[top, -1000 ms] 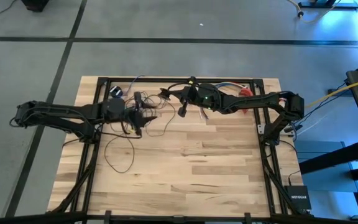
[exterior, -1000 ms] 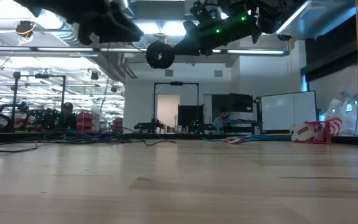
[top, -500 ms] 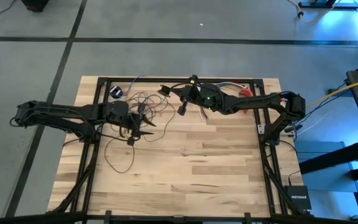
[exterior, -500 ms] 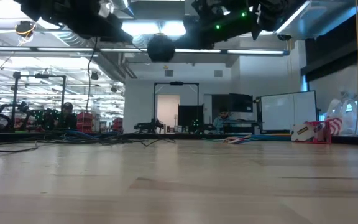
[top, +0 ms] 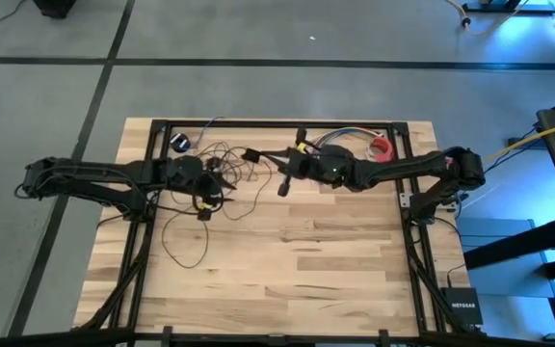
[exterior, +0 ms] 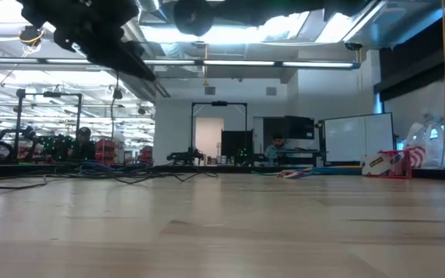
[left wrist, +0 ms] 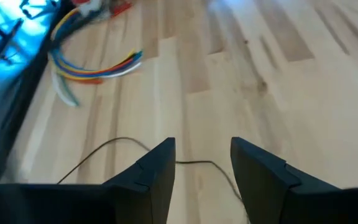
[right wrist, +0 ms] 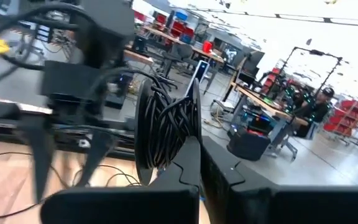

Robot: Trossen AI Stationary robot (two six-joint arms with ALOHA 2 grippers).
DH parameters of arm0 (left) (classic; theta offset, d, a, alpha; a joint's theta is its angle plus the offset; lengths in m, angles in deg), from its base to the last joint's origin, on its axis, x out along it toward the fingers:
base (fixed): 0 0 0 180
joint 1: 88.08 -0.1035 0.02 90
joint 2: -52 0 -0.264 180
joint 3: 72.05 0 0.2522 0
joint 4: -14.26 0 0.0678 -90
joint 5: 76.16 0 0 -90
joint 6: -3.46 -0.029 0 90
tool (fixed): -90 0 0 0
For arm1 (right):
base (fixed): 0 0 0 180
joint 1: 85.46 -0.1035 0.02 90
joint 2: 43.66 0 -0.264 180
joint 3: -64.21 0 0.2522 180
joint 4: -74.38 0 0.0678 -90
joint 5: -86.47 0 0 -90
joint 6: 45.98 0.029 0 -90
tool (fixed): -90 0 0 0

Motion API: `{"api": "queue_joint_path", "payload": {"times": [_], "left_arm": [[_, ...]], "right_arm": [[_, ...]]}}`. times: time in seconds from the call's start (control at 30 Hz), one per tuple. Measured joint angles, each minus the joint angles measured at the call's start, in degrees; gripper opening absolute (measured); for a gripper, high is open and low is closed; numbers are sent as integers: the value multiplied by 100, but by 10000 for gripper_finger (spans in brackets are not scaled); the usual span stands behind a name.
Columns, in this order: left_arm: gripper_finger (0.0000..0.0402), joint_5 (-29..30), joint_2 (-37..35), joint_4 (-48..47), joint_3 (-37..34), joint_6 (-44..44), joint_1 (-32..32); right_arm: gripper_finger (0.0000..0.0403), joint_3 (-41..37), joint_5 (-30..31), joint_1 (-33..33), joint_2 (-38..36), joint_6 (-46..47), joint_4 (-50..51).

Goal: Coiling cords

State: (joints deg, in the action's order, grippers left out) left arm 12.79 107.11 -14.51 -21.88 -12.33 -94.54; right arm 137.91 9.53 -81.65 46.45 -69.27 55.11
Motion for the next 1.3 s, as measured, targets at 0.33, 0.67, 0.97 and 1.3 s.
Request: {"api": "queue_joint_path", "payload": {"times": [0.33,0.67,0.97,1.3], "left_arm": [[149,851,0,-38,0,170,-250],[149,1884,-487,498,0,235,-501],[149,2281,-851,212,0,185,-495],[149,2163,-914,-455,-177,326,-511]], "right_arm": [[5,0,4,-96,-7,-149,28],[5,0,-83,-126,-7,-149,17],[5,0,610,-117,-7,-397,359],[5,0,1116,-28,-7,-559,649]]}}
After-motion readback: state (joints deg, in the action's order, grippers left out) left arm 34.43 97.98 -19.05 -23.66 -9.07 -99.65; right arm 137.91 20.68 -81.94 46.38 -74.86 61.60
